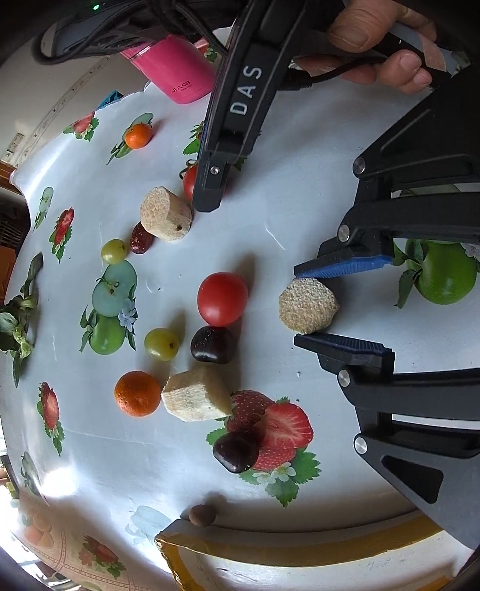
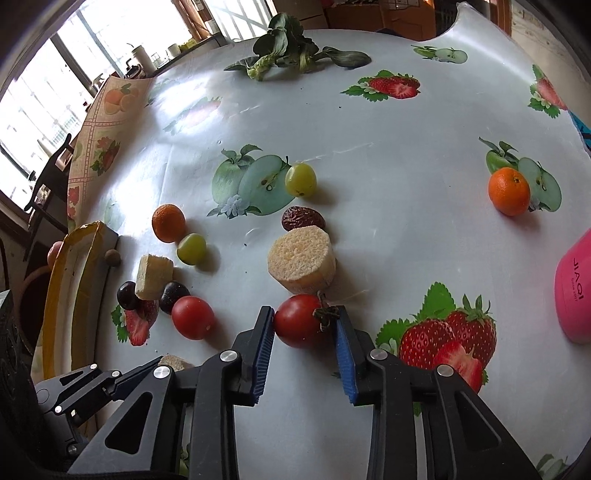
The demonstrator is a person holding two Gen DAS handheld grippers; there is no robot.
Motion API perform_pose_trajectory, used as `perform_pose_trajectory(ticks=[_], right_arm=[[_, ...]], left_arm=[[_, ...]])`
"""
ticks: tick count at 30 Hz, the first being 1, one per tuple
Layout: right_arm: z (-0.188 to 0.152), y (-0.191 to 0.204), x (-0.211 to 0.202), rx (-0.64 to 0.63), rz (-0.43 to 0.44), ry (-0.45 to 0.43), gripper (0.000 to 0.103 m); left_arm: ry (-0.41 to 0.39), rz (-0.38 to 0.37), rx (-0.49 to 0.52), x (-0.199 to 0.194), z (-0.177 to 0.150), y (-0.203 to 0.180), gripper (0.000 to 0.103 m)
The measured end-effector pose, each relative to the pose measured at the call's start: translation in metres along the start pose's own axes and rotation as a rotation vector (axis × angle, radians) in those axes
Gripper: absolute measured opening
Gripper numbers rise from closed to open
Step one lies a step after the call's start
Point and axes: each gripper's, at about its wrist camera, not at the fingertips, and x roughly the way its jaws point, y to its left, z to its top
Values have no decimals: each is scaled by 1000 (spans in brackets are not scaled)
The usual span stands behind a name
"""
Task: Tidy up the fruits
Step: 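Close left gripper on beige slice while right gripper closes on cherry tomato, then carry beige slice with left gripper over tray while right gripper carries tomato there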
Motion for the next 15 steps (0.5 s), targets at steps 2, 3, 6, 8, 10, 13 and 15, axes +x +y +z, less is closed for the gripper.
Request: perform_pose_trajectory(ticks=[2, 3, 6, 8, 10, 13, 15], right_arm=[[-5, 1, -10, 13, 14, -14, 32], [-8, 2, -15, 18, 21, -20, 32], [-17, 7, -30, 28, 39, -31, 32], [-23, 12, -38, 28, 52, -29, 32], [-30, 19, -44, 25, 62, -28, 32], [-41, 31, -53, 18, 77, -27, 32], [-50, 39, -57, 11, 91, -20, 32]], left_arm=[[2, -5, -12, -6, -4, 6, 27], [-2, -1, -16, -10, -7, 9, 27], [-6, 13, -29, -20, -15, 18, 27], [-12, 20, -40, -28, -21, 25, 27], [-19, 28, -50, -35, -28, 30, 27], [-29, 34, -53, -47, -37, 35, 27], [-41, 41, -50, -55, -42, 37, 27]])
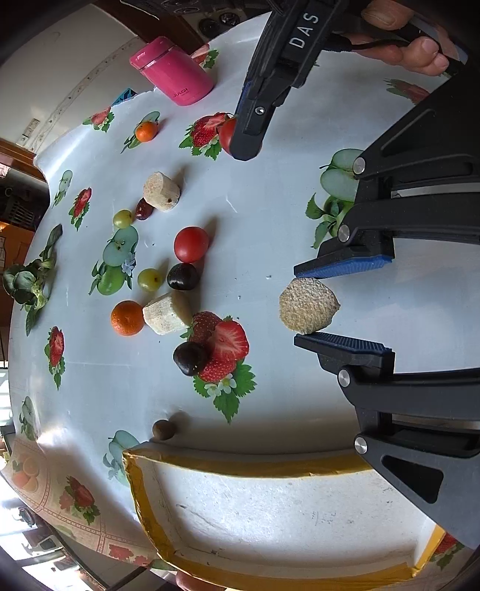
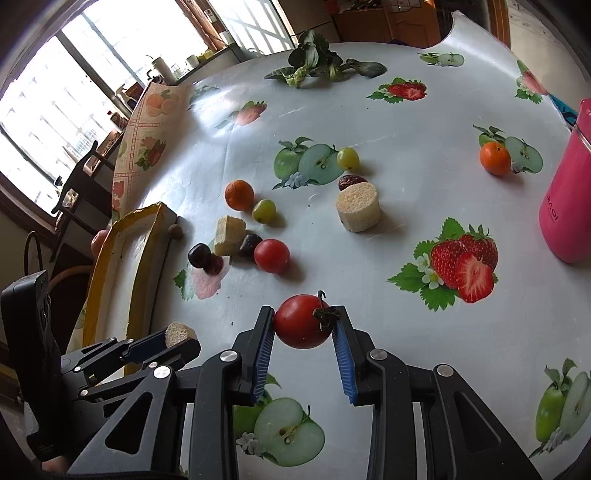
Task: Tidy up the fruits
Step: 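Carry beige slice with left gripper over tray while right gripper carries tomato there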
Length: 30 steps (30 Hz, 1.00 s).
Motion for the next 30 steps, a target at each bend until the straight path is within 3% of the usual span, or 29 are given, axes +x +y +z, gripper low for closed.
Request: perform_pose_trajectory(ticks=[12, 30], right_arm=[[-36, 49, -14, -78, 35, 28, 32], [-57, 124, -11, -201, 97, 62, 32]], left_arm=[[-53, 47, -2, -37, -19, 24, 27], [-78, 109, -81, -63, -51, 81, 27]])
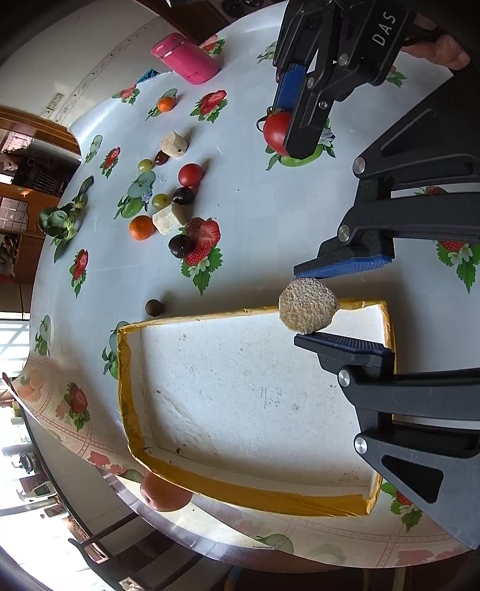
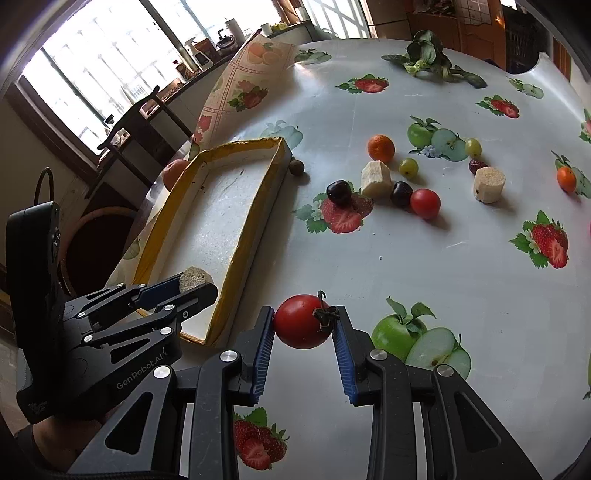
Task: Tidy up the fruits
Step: 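Carry beige slice with left gripper over tray while right gripper carries tomato there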
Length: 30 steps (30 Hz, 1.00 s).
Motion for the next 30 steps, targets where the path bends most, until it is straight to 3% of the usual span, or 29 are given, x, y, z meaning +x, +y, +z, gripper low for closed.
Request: perform_pose_trajectory(ticks=[11, 18, 25, 30], right_arm=[[12, 57, 24, -118, 77, 26, 32], [22, 113, 69, -265, 139, 79, 32], [21, 138, 128, -349, 105, 185, 32], [14, 139, 149, -367, 84, 234, 32]], left_arm=[[-1, 38, -110, -2, -6, 60, 27], [30, 90, -182, 15, -2, 109, 27], [90, 105, -192, 40, -7, 125, 27], [127, 96, -189, 56, -12, 125, 27]])
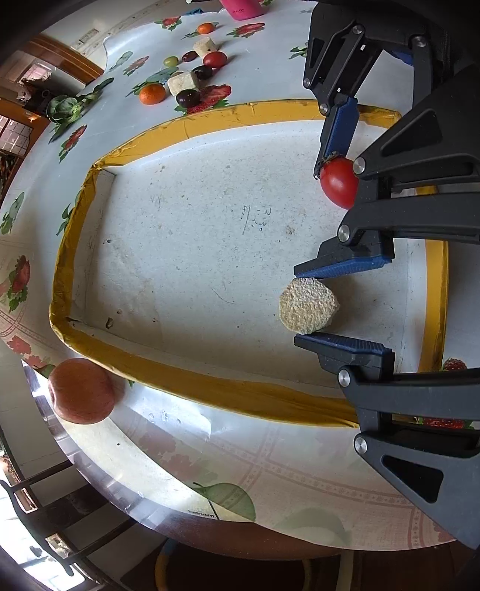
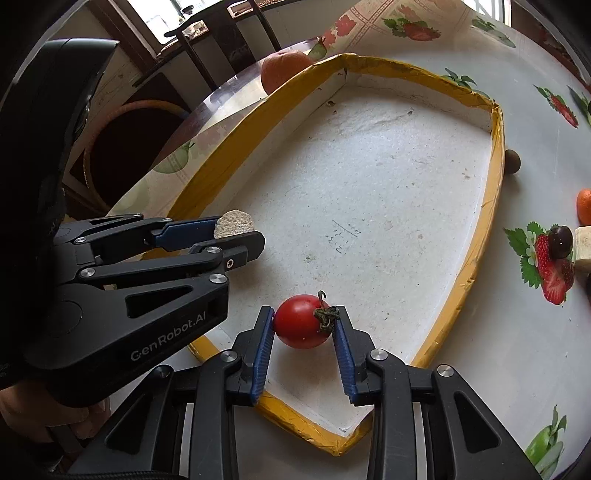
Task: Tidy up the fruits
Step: 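Carry beige slice with left gripper over tray while right gripper carries tomato there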
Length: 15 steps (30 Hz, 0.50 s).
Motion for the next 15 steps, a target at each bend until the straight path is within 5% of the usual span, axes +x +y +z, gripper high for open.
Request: perform_pose_trajectory(ticks=[4, 7, 11, 15], right_arm=[[-1, 1, 3, -17, -8, 9, 33], [-1, 3, 3, -26, -31, 19, 39], [-5, 3, -11, -26, -34, -2, 53], [-14, 5, -29, -32, -54, -22, 54]], left_arm=[[-2, 20, 20, 1, 1, -4, 29], [3, 27, 14, -1, 2, -3, 51], [-21, 37, 21, -13, 0, -3, 54], [-37, 31, 15, -24, -3, -1, 54]])
